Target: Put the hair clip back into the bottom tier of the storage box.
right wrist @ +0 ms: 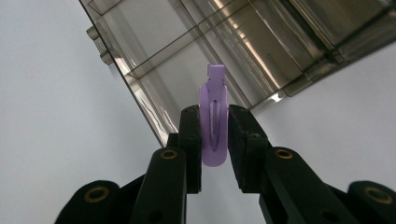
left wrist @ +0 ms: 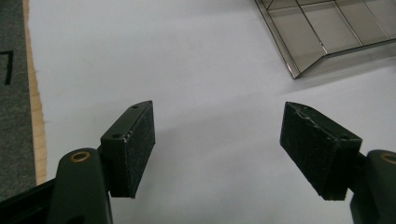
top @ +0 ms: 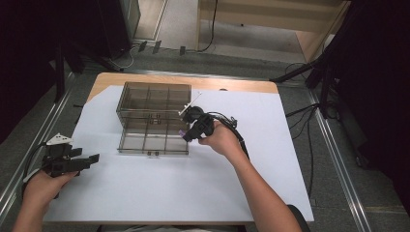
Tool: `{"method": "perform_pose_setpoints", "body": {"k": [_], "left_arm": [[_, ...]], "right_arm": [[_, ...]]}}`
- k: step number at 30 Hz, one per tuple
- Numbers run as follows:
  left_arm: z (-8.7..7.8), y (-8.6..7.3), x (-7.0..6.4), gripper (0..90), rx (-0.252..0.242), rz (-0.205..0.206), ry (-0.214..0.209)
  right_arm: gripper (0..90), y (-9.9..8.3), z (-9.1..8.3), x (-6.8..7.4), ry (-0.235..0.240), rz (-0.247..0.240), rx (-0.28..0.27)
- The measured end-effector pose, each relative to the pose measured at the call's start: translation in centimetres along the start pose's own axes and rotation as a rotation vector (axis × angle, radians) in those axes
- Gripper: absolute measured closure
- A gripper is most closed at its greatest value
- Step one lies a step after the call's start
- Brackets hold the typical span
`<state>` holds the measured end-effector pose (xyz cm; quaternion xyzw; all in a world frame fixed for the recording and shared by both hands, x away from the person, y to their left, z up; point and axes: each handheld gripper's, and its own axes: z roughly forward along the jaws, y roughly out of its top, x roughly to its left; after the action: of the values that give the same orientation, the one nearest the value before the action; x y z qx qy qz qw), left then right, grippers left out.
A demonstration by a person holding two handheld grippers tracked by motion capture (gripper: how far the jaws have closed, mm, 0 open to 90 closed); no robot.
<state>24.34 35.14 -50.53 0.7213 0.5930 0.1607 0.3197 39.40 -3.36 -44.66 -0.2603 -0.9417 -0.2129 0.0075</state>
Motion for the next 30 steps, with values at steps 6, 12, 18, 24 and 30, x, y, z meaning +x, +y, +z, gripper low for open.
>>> {"method": "perform_pose_setpoints", "body": {"k": [6, 12, 18, 24, 30], "left_arm": [[-0.3, -0.4, 0.2, 27.6, 0.003, -0.009, 0.006], [-0.4, -0.5, 0.2, 27.6, 0.003, -0.006, 0.008], [-0.4, -0.5, 0.1, 27.6, 0.001, -0.005, 0.004], [-0.3, -0.4, 0.0, 27.6, 0.000, 0.000, 0.003], [-0.2, -0.4, -0.1, 27.6, 0.007, 0.007, -0.001]], "right_arm": [[77.6, 0.7, 0.8, 0.5, 0.016, -0.013, 0.011], [77.6, 1.1, 1.3, 0.9, 0.017, -0.024, 0.017], [77.6, 1.3, 2.2, 1.2, 0.014, -0.030, 0.035], [77.6, 1.3, 2.9, 1.2, 0.013, -0.035, 0.045], [77.6, 1.3, 3.8, 1.1, 0.009, -0.033, 0.060]]}}
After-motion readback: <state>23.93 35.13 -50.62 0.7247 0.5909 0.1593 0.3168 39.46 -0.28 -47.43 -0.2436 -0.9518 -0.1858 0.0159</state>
